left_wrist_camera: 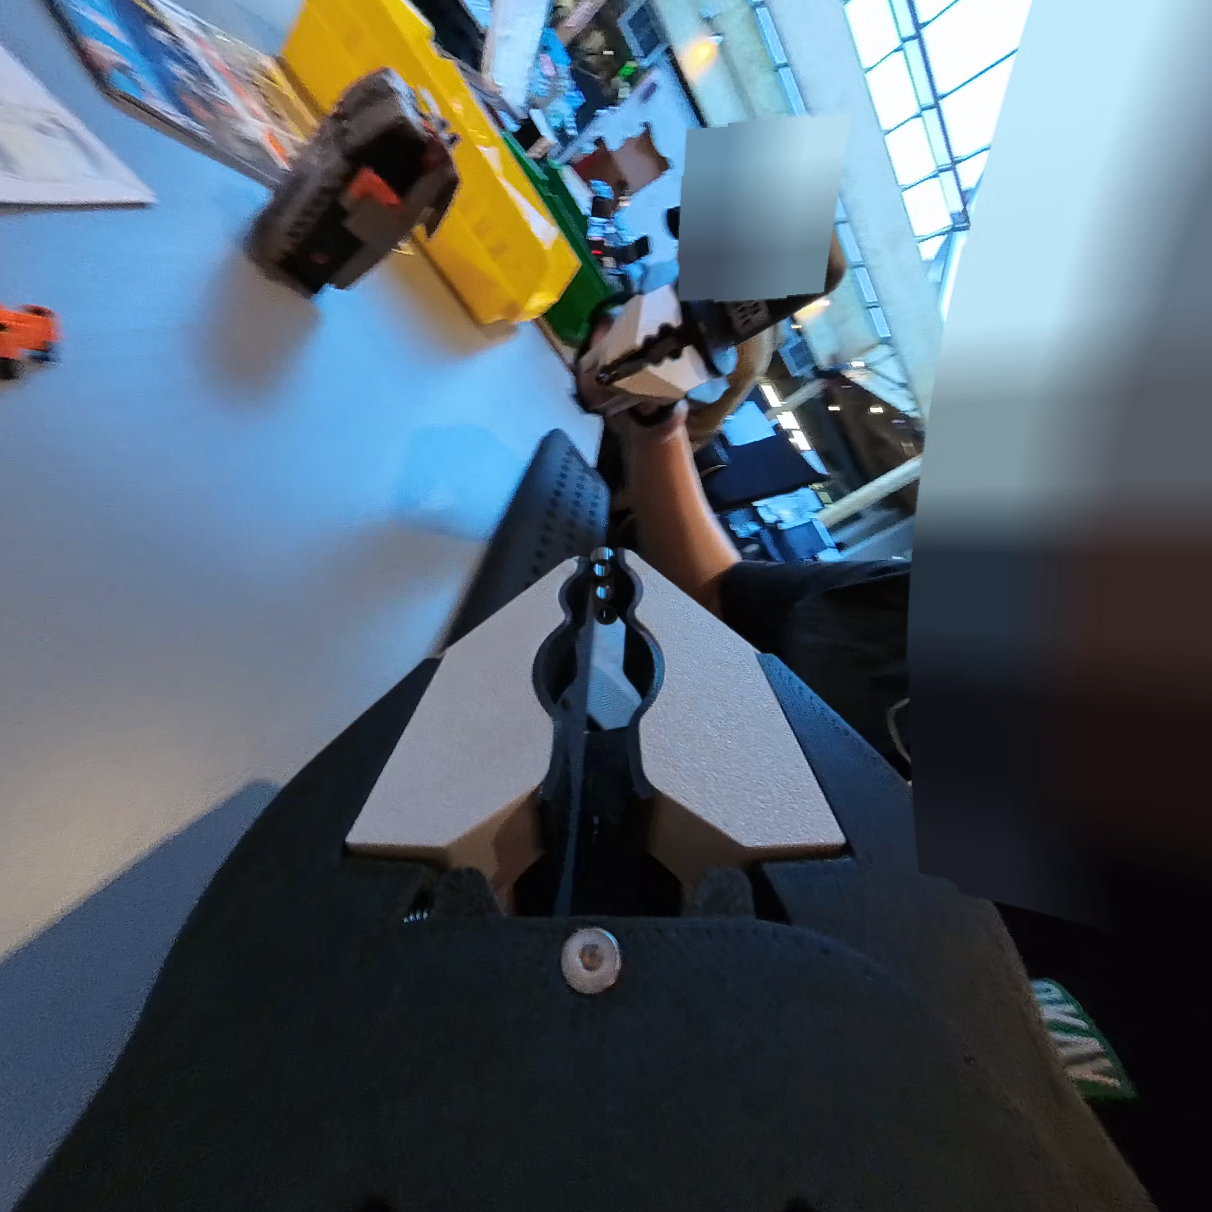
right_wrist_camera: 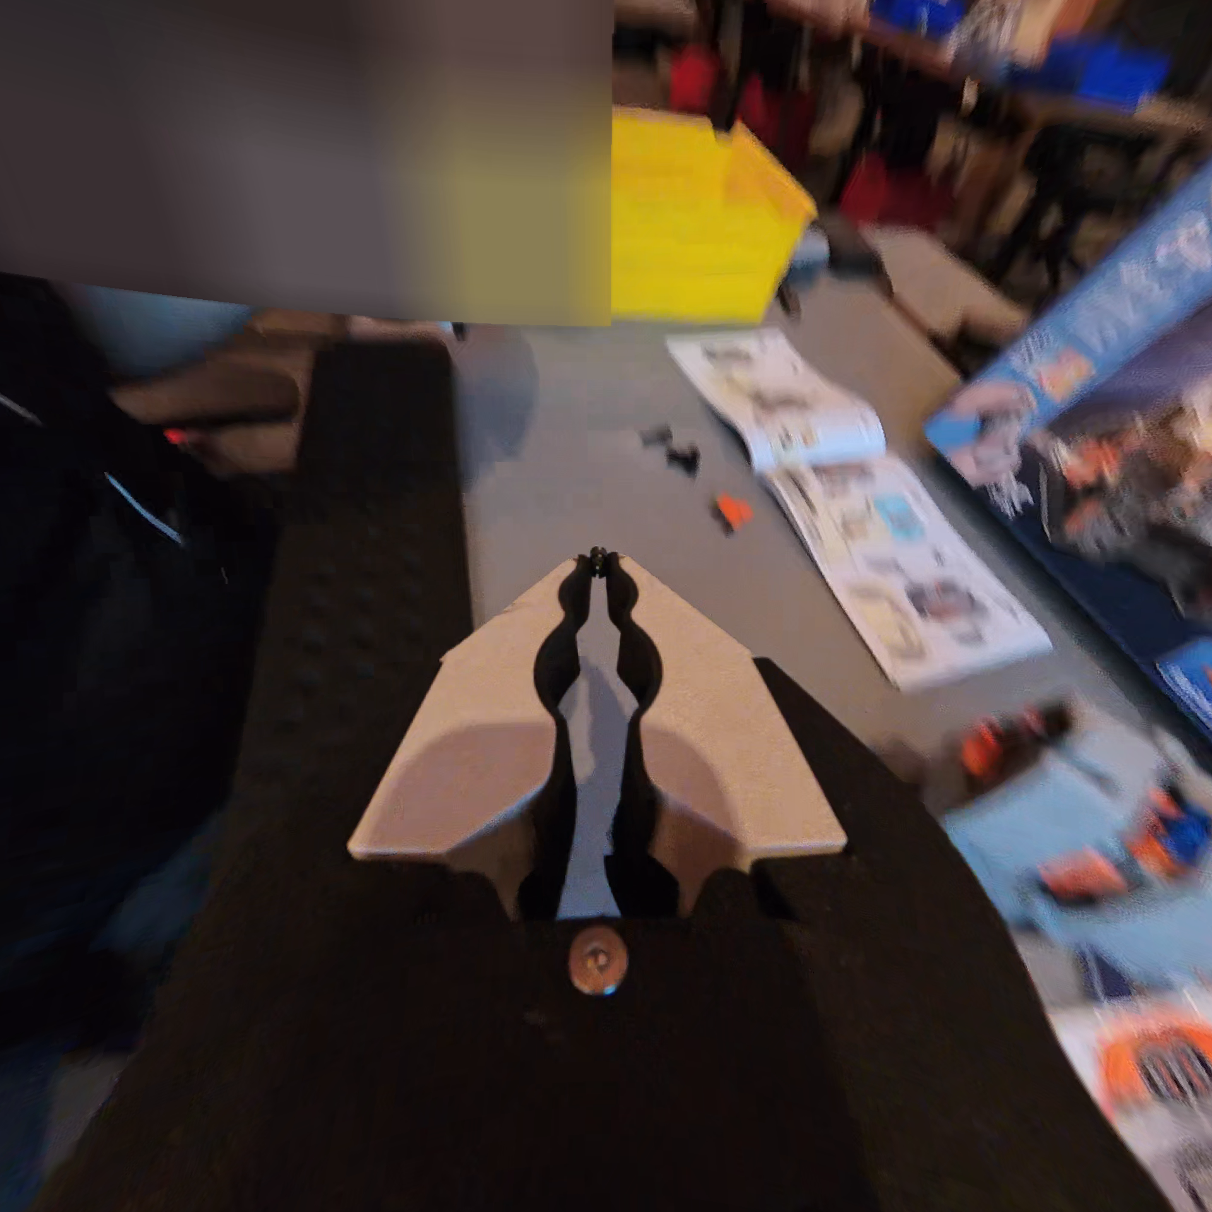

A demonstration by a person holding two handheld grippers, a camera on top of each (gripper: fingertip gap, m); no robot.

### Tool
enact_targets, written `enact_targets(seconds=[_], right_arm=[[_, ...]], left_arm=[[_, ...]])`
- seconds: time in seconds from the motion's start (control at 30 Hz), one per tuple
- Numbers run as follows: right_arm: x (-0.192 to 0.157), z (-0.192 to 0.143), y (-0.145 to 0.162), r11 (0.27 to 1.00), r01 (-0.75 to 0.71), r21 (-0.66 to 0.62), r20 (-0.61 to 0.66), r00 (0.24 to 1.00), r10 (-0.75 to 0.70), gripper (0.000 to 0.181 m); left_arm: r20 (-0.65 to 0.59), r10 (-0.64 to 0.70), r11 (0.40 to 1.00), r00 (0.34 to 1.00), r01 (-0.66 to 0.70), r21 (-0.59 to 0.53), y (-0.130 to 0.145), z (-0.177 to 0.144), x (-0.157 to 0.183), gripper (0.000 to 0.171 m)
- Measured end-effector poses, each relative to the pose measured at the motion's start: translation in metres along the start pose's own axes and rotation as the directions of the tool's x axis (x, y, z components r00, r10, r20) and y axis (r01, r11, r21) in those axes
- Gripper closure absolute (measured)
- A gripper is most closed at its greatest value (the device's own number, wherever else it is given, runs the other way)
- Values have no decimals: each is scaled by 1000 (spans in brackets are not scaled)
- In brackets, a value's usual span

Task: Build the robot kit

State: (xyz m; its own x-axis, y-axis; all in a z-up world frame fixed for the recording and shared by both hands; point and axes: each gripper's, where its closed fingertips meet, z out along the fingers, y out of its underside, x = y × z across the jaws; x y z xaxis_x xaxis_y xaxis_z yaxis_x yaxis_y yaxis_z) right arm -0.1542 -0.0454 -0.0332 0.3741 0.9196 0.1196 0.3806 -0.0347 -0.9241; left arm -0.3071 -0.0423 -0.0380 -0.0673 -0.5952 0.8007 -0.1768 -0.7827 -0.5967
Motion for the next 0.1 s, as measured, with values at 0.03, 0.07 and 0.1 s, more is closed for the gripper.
enact_targets(seconds=[0.03, 0.07, 0.1], right_arm=[[-8, 15, -15, 997, 10, 70, 5, 1000, -11, 178], [-17, 28, -30, 989, 19, 147, 28, 999, -23, 178], [-26, 41, -44, 976, 15, 216, 57, 998, -28, 178]], left_arm=[[-48, -16, 1000, 999, 16, -1, 1, 3, 4, 168], [-88, -34, 999, 996, 34, -1, 1, 5, 7, 168], [-127, -48, 999, 991, 49, 5, 0, 6, 10, 168]])
